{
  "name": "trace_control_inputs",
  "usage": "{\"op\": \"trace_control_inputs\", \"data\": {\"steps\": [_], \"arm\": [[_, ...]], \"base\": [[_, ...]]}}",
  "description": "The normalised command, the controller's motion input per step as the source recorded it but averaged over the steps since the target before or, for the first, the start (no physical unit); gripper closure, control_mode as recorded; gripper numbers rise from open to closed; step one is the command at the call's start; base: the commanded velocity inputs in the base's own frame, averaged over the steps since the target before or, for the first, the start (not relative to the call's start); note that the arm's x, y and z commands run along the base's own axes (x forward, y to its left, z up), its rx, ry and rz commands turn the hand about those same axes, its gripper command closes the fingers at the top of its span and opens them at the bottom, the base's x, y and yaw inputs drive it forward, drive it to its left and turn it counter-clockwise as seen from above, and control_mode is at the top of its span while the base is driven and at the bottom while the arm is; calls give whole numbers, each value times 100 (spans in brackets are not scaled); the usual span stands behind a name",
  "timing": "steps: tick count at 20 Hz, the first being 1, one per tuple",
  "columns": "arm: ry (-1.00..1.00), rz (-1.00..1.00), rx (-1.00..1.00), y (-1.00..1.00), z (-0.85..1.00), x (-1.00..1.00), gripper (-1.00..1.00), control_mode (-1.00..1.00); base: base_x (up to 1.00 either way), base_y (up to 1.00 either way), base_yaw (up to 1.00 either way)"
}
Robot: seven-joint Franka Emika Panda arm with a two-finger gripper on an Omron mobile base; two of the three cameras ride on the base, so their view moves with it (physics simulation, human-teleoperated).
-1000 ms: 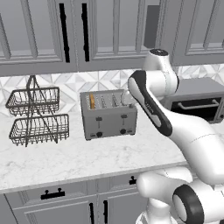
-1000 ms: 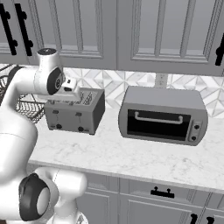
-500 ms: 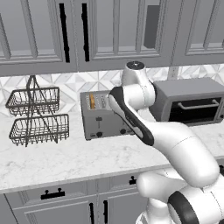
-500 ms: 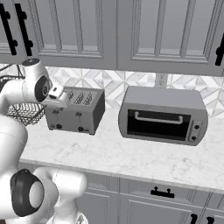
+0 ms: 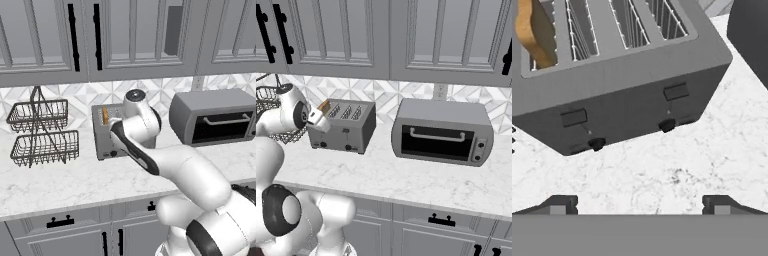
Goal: Start the toaster. Once the lever pops up, take the bread to the plate on the dining counter.
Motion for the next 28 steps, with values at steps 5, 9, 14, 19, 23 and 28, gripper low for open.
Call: {"op": "trace_control_inputs", "data": {"steps": [5,9,14,19,23,28], "arm": [[0,-11,0,18,-35,52,-100,-100],[0,-9,0,19,-27,68,-100,-100],[1,-5,1,10,-25,69,-100,-100],[1,-1,1,9,-28,51,-100,-100],[0,0,0,15,-26,25,-100,-100],[0,0,0,3,-34,11,-100,-100]], "base": [[0,0,0],[0,0,0],[0,0,0],[0,0,0],[0,0,0],[0,0,0]]}}
